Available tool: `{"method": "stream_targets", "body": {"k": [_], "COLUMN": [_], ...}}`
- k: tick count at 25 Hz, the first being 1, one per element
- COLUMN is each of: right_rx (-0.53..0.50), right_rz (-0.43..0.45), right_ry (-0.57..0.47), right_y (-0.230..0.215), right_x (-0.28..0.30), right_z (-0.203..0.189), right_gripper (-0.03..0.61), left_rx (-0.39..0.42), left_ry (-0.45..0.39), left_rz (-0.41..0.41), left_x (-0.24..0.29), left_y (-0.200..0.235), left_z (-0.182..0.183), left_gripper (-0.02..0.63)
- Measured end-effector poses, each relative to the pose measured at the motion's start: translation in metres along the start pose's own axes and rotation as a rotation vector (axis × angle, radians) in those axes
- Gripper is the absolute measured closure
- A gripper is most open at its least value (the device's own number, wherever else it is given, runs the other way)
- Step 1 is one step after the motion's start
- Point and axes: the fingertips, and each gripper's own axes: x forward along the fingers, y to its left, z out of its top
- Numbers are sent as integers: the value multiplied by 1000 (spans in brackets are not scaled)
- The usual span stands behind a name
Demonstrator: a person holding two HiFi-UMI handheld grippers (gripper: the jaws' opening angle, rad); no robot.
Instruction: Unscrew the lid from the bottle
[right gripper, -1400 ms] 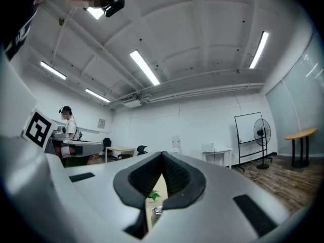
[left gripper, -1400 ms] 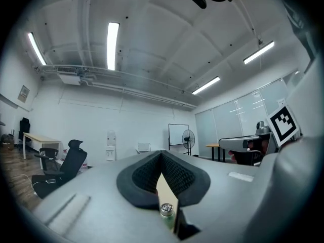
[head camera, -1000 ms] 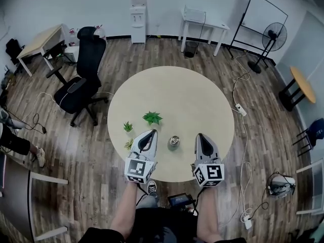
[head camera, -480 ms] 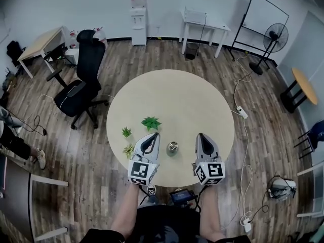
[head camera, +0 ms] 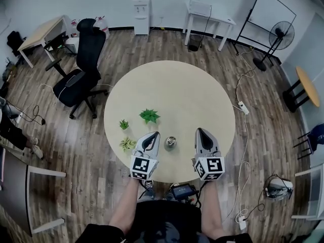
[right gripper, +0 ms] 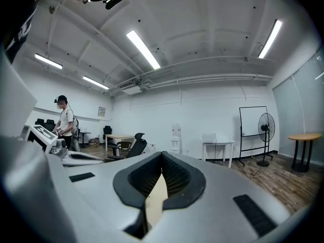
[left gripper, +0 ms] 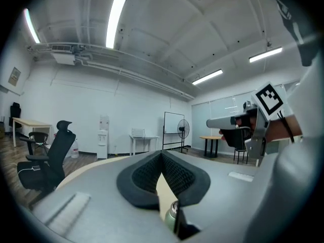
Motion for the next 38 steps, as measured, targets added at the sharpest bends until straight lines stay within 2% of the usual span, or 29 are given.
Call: {"method": "stream_targets", "body": {"k": [3, 4, 5, 7, 9, 12, 14, 17, 20, 28, 31, 36, 37, 38], "right_rx": [5, 9, 14, 24, 30, 32, 28, 17, 22, 16, 13, -8, -9, -11], "right_rz": [8, 10, 13, 24, 50, 83, 89, 84, 82, 78, 83, 104, 108, 113], "right_ry": [17, 20, 22, 29, 45, 71, 88, 98, 99, 120, 134, 168, 173, 178], "right_y": [0, 0, -1, -2, 0, 4, 5, 5, 6, 5, 5, 10, 11, 12], "right_x": [3, 5, 6, 10, 14, 19, 22, 26, 29, 39, 43, 47, 47, 48], "right_z": [-8, -10, -12, -17, -25, -37, -43, -46, -47, -51, -54, -63, -64, -66], "right_gripper": [574, 574, 574, 570, 521, 470, 465, 490, 509, 546, 552, 552, 552, 554], "left_rx": [-45, -65, -78, -82, -80, -75, -49, 2, 21, 1, -12, 10, 13, 16], "left_ry": [42, 52, 62, 82, 101, 134, 175, 262, 316, 359, 350, 333, 327, 323], "left_rz": [-21, -43, -64, -90, -111, -153, -182, -217, -237, -239, -225, -253, -252, -246], "left_x": [2, 3, 4, 6, 7, 9, 12, 17, 23, 57, 69, 89, 92, 94], "left_y": [-5, -9, -13, -18, -22, -29, -34, -41, -49, -54, -54, -68, -69, -69], "left_z": [-33, -42, -51, -64, -76, -92, -108, -142, -177, -246, -255, -260, -259, -258], "left_gripper": [603, 493, 415, 385, 315, 268, 233, 219, 212, 172, 163, 167, 172, 208]}}
